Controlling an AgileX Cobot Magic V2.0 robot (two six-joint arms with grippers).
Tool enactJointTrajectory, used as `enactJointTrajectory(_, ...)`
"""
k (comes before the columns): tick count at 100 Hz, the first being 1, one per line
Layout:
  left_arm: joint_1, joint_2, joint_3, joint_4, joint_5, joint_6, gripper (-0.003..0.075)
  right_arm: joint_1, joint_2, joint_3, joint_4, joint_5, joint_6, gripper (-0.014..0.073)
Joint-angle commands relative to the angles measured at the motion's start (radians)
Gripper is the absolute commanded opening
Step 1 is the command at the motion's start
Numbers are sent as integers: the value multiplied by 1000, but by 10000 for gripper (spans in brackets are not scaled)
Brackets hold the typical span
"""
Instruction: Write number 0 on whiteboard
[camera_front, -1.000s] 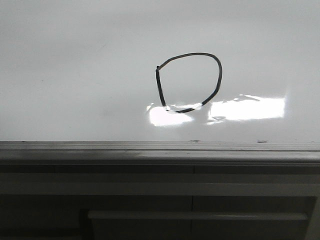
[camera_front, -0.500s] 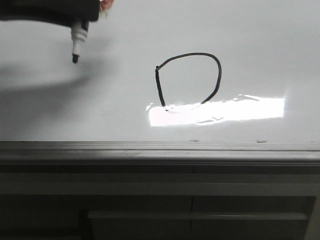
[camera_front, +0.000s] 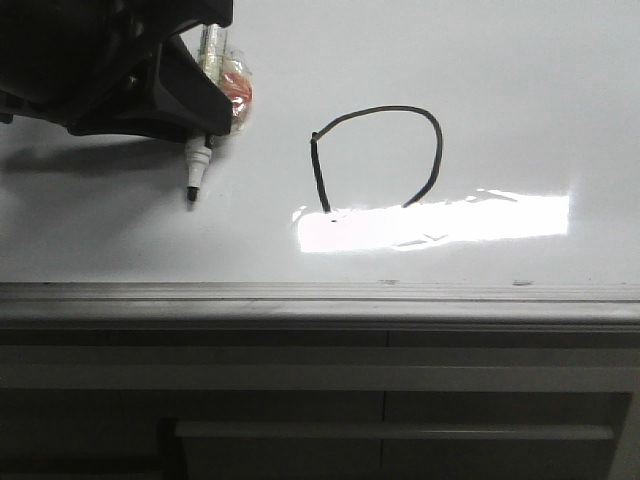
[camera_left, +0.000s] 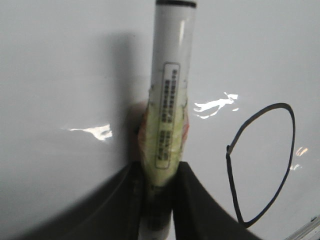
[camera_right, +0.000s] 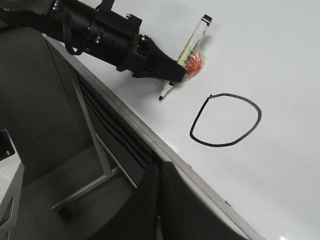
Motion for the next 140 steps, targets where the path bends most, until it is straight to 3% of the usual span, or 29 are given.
enactJointTrajectory(1,-1,-4,-29,-16,-71,-9,-18,-7,3,-23,5,-84,3,-56)
enactJointTrajectory(14,-1,4,-29,-16,-71,-9,22,-7,3,-23,5,-84,3,-56)
enactJointTrajectory(36,-1,4,-29,-18,-72,-9,339,-7,3,-23,22,-84,3,-56)
enactJointTrajectory(43,-1,4,-29,-21,-73,-9,400,-7,3,-23,26,-84,3,-56)
enactJointTrajectory(70,-1,4,-29,-21,-70,-9,441,-7,3,-23,40,-90,3,-56)
enactJointTrajectory(89,-1,-32,-29,-21,-45,-7,561,-7,3,-23,40,-96,3,-56)
enactJointTrajectory(105,-1,-139,-29,7,-12,-5,552,-7,1,-23,-15,-96,3,-56)
enactJointTrajectory(124,-1,-336,-29,48,0,-5,452,-7,1,-23,-74,-116,3,-56)
enactJointTrajectory(131,-1,-420,-29,80,35,-5,384,-7,1,-23,-78,-135,3,-56)
enactJointTrajectory(140,-1,-526,-29,169,128,-5,217,-7,1,-23,-92,-181,3,-56)
